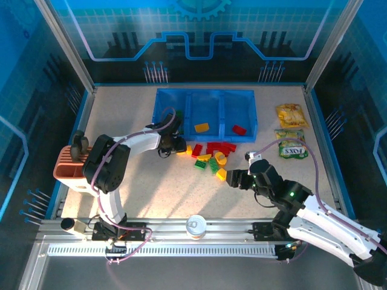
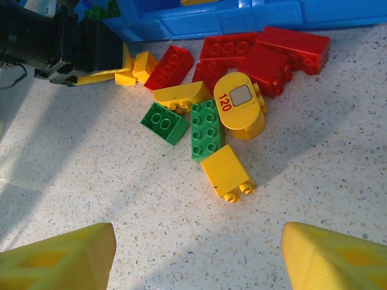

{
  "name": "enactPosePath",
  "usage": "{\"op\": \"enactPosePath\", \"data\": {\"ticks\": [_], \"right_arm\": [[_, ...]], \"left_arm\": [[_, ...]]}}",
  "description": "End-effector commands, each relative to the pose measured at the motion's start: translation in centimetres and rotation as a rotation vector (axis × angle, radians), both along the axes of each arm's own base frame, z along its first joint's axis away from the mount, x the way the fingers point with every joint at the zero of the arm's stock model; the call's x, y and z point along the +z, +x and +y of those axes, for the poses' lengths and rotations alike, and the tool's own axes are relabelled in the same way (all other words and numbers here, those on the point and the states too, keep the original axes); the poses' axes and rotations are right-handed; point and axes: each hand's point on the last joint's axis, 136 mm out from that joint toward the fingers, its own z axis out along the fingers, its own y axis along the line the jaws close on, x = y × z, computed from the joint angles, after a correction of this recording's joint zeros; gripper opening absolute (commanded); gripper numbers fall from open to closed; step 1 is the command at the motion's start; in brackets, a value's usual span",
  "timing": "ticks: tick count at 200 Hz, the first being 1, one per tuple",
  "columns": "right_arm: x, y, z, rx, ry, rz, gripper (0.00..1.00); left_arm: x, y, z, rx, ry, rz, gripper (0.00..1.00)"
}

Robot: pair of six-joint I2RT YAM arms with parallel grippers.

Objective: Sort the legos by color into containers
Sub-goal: Pick up the lego from the center of the table.

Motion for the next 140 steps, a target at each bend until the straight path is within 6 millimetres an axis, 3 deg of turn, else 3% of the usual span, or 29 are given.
{"op": "enactPosePath", "data": {"ticks": [1,73,140], "right_arm": [[0.0,-0.2,0.1,0.0,0.013,0.0,0.74],[0.1,-0.2,0.1,-0.003,0.022,-0.002,0.73],[0.0,-0.1,-0.4,-0.025,0.002,-0.006,0.73]], "left_arm": [[-1.2,-1.2,1.5,-0.005,0.07,0.065,0.38],[1.8,-1.7,2.1,0.002,0.081,0.01,0.32],[10.0,-0.3,0.3,-0.028,-0.019,-0.159,0.33]]}}
